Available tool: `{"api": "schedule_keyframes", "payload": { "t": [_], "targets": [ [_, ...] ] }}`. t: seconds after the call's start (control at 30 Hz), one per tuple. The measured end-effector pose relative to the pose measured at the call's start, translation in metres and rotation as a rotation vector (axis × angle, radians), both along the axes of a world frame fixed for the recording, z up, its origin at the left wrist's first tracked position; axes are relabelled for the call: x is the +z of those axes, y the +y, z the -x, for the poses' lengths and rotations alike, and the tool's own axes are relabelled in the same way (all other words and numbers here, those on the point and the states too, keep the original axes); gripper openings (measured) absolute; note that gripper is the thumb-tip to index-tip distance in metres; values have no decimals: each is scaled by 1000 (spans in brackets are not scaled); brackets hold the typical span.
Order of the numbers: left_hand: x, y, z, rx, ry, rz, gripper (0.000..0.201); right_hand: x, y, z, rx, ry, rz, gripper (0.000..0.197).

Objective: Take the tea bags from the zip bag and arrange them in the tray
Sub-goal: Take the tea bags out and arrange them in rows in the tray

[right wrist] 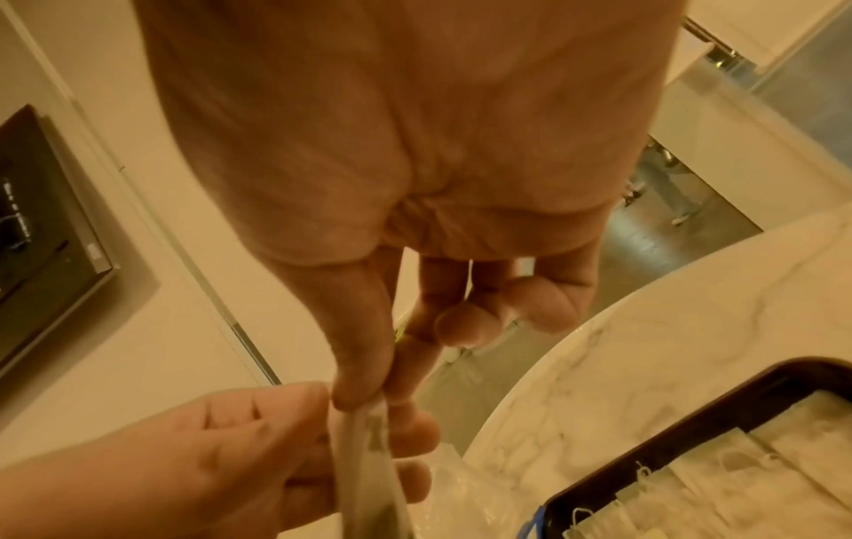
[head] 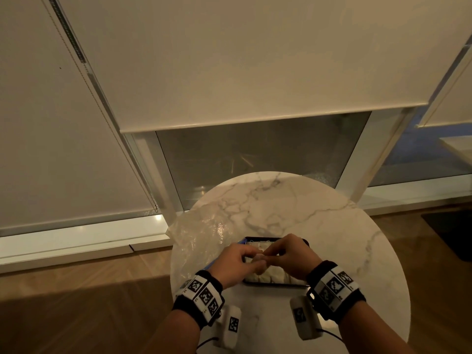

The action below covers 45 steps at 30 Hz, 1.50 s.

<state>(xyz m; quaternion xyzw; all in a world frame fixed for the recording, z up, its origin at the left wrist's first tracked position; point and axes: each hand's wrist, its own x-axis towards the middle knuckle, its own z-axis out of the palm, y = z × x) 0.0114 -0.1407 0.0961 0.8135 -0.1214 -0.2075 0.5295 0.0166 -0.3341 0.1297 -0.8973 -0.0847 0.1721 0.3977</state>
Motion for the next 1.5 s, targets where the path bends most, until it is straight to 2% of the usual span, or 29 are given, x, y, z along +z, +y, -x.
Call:
{"api": "schedule_keyframes", "payload": {
  "t": [0.07, 0.2, 0.3, 0.37, 0.47, 0.5, 0.6, 0.73, 0.93, 1.03, 1.13, 1.4, 1.5],
  "targets": [
    [-1, 1, -2, 11, -22, -7, 7, -1, 1, -2, -42, -28, -36, 8],
    [-7, 0, -6, 63, -13, 24, 20, 1, 1, -5, -69, -25, -45, 15],
    [-9, -1, -7, 52, 15, 39, 21, 1, -1, -8, -28, 17, 13, 15],
    [-12, -2, -8, 77, 10, 32, 16, -2, -5, -11, -75, 21, 110, 12],
    [-16, -2, -11, 224, -2, 27, 21, -7, -15, -14, -238, -7, 379, 12],
    [-18, -1, -13, 255, -2, 36, 20, -9, -16, -15, -237, 16, 399, 12],
    [-18, 0, -14, 264, -23, 22, 18, -16, -11, -16, -144, 128, 275, 13],
    [-22, -2, -13, 249, -10, 16, 21, -28, -11, -15, -134, 92, 536, 11],
    [-29, 0, -5, 46, -18, -174, 40, -34, 1, -12, 136, 48, 357, 12],
    [-29, -5, -4, -17, -43, -183, 30, -35, 7, -12, 207, -4, 342, 7],
    [-27, -10, -4, -4, -75, -184, 18, -35, 7, -12, 210, -60, 339, 5],
    [-30, -12, -5, 10, 3, -213, 7, -37, 3, -10, 197, -132, 264, 7],
    [-37, -14, -4, 39, 24, -219, 25, -39, 0, -10, 149, -208, 276, 7]
  ]
}}
